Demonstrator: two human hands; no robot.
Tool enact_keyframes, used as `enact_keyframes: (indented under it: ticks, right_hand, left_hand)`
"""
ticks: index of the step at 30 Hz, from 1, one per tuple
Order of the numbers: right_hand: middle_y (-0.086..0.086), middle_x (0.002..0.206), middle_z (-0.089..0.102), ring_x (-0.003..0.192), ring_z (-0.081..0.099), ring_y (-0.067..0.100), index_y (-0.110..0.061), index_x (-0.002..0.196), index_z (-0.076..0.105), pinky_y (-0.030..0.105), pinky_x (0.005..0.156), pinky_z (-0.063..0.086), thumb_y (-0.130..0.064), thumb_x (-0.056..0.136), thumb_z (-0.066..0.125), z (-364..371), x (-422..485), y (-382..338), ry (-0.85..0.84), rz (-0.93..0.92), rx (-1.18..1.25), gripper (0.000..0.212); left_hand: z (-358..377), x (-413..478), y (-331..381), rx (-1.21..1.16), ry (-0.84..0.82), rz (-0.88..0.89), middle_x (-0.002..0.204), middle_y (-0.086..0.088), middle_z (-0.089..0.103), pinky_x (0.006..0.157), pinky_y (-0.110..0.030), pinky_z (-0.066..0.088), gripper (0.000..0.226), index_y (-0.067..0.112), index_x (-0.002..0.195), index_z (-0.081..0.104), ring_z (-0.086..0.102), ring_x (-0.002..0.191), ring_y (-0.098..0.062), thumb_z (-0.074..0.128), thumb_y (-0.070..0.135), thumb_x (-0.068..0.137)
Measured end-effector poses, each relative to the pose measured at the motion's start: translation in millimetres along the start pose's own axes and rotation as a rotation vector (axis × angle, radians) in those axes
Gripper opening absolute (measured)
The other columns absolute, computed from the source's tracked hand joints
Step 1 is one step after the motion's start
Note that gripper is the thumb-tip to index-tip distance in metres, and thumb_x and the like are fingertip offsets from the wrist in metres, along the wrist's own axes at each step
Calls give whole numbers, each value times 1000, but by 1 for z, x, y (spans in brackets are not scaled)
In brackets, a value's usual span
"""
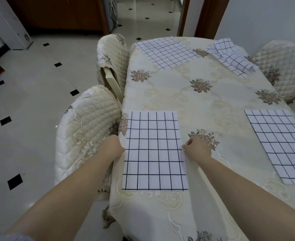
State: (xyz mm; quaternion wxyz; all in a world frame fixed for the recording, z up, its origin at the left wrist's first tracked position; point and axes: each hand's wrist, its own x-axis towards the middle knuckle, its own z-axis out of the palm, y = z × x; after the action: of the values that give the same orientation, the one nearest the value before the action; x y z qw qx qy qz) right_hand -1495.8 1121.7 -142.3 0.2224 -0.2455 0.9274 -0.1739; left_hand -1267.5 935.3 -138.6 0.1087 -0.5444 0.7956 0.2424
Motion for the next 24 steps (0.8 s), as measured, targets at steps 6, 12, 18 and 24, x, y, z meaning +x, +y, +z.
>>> enact_keyframes:
  ticks: [6,12,18,24]
  right_hand:
    - [10,141,40,133,33,29,-17,132,52,37,105,35,-27,88,56,50,-31,-40,-128,-465,-195,45]
    - [0,162,0,148,-6,25,-34,151,14,53,118,4,-52,90,50,87,-61,-53,-342,-617,-419,73]
    - [0,161,-13,148,-13,28,-36,152,2,55,117,1,-64,83,53,75,-52,-26,-324,-492,-493,90]
    - [7,161,-11,149,-8,27,-29,153,1,44,120,10,-60,84,56,46,-45,17,-281,-366,-442,93]
  left_hand:
    - [25,-20,29,351,11,346,118,-10,53,86,-36,48,31,6,111,58,51,112,-27,64,24,86]
    - [58,-27,20,501,-130,383,156,-20,15,117,-42,23,112,0,148,17,11,146,-33,75,55,69]
    - [57,-32,19,458,-169,346,159,-23,-3,119,-46,18,123,0,150,1,-3,148,-35,77,52,69]
    - [58,-32,17,427,-155,368,159,-23,-3,119,-47,19,122,0,151,2,-1,148,-35,77,52,69]
